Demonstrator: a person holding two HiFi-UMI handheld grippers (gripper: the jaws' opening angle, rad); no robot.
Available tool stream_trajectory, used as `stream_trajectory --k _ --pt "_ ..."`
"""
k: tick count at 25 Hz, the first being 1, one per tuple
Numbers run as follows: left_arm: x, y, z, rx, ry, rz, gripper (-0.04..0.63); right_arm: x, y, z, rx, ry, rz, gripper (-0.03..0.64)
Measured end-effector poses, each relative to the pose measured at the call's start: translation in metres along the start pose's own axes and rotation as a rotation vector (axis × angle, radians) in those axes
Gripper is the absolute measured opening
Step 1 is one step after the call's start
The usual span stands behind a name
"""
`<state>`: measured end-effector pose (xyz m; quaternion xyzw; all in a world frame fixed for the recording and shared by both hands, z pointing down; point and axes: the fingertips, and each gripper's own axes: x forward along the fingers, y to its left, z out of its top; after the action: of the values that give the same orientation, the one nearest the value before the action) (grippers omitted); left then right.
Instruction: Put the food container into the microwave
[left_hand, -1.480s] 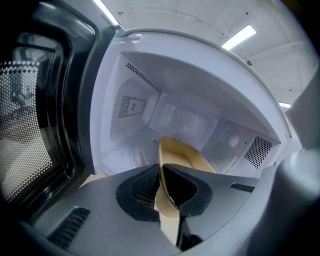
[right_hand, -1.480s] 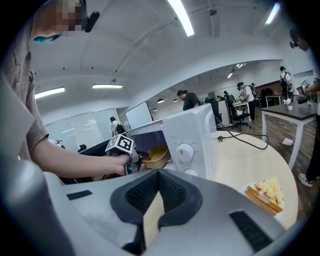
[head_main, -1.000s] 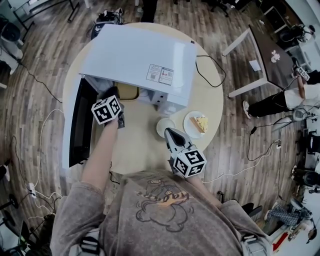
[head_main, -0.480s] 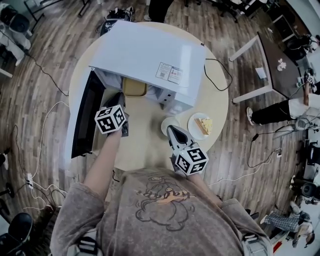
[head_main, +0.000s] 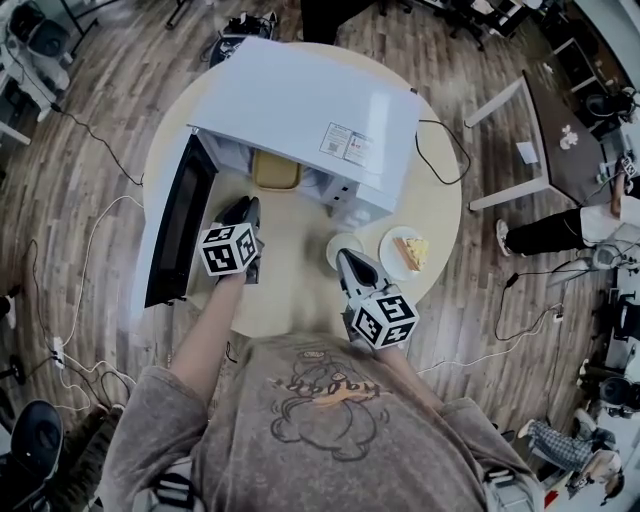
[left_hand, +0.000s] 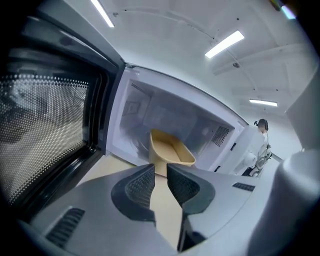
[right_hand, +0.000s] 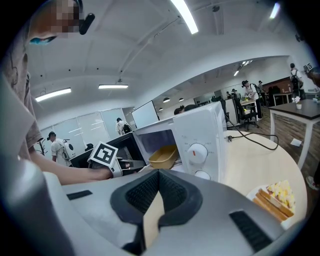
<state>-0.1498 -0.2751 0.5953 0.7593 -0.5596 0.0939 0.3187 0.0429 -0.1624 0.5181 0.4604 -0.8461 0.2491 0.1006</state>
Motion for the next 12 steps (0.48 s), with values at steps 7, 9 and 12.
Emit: stream_trajectory --k 7,9,12 --pt "0.005 -0.004 -0.006 0.051 0.018 -0.033 0.116 0.000 0.000 -0.001 0.007 0.000 -0.003 0.000" --pt "0.007 -0.007 -0.006 0.076 0.020 -0.049 0.133 0.000 0.000 0.000 0.009 -0.001 -0.005 0.000" --pt "0.013 -0.009 -0.005 0.093 0.021 -0.068 0.152 -0.001 0.000 0.000 0.010 0.000 -0.010 0.000"
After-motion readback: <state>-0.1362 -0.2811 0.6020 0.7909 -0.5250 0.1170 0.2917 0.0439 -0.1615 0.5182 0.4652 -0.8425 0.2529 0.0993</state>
